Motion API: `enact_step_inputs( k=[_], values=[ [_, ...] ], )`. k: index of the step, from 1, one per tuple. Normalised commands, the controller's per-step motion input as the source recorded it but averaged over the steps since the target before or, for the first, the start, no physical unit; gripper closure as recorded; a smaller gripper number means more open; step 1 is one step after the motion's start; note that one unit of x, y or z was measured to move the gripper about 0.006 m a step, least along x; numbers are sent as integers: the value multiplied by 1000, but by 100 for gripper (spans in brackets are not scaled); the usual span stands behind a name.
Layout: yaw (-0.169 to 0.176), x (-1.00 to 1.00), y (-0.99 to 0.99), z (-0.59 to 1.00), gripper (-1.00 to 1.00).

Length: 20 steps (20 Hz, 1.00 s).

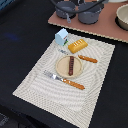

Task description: Interact with the objects in diverse but meaningful ways.

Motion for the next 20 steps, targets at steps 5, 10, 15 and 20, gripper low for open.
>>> enact_step_inputs(
  k=[5, 10, 15, 20],
  values=[
    [37, -482, 838, 0, 100],
    [38, -367, 834, -50, 100],
    [39, -350, 809, -199, 100],
    [37, -75, 571, -325, 100]
  ],
)
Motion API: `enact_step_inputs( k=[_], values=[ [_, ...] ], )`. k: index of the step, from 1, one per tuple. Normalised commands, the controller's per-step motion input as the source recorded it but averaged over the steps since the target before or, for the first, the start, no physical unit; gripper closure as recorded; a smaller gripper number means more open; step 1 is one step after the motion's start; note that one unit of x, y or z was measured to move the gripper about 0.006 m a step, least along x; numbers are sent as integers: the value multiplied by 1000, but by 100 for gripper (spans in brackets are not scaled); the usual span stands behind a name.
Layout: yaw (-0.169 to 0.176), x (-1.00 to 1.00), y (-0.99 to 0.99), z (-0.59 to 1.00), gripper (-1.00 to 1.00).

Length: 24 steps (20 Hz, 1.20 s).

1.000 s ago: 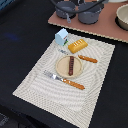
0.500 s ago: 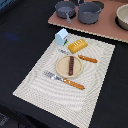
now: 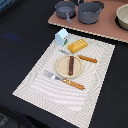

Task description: Interact with the objects in diverse but meaningful ways.

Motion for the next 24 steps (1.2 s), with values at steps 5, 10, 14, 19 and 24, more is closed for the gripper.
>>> enact_step_inputs(
  k=[5, 10, 14, 19, 24],
  values=[
    [31, 0, 338, -464, 100],
    [26, 1, 130, -562, 100],
    [17, 0, 34, -569, 100],
    [14, 0, 6, -403, 100],
    [18, -25, -7, -249, 100]
  ],
)
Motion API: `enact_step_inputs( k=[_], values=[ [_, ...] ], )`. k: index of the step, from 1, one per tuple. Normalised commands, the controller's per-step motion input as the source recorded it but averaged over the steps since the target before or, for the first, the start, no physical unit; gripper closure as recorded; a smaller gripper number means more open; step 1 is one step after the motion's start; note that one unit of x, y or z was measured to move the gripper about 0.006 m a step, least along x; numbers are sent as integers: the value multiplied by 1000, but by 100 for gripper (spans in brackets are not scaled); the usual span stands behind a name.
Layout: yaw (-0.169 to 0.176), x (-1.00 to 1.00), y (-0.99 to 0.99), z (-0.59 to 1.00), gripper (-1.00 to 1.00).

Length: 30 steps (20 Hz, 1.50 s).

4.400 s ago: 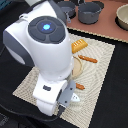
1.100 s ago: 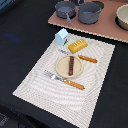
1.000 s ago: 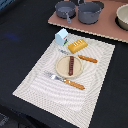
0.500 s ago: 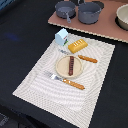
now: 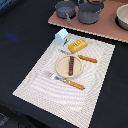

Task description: Interact with the objects in diverse but meaningful ways.

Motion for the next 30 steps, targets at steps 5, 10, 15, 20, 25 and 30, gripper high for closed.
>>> enact_step_inputs(
  k=[5, 10, 15, 20, 25, 30],
  values=[
    [17, -240, -13, -193, 100],
    [21, -446, -2, -190, 100],
    [17, -398, -42, -239, 100],
    [6, -412, -118, -259, 100],
    [0, -405, -160, -249, 100],
    [0, -430, -190, -251, 100]
  ],
)
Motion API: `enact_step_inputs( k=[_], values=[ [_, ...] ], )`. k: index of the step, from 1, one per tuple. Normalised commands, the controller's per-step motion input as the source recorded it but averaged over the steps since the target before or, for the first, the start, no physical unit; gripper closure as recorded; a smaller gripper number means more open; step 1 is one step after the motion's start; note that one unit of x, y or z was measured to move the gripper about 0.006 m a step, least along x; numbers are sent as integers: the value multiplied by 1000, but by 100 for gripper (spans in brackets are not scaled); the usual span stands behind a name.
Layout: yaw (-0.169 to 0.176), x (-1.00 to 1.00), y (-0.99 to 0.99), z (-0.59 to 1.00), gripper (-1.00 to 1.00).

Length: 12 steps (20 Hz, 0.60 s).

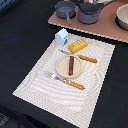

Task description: Interact with the objects in diverse but meaningful ways.

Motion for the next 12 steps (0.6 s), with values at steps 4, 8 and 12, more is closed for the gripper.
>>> enact_step_inputs(
  k=[4, 8, 12],
  values=[
    [0, -415, -129, -223, -100],
    [0, -401, -99, -252, -100],
    [3, -394, -84, -219, -100]
  ],
)
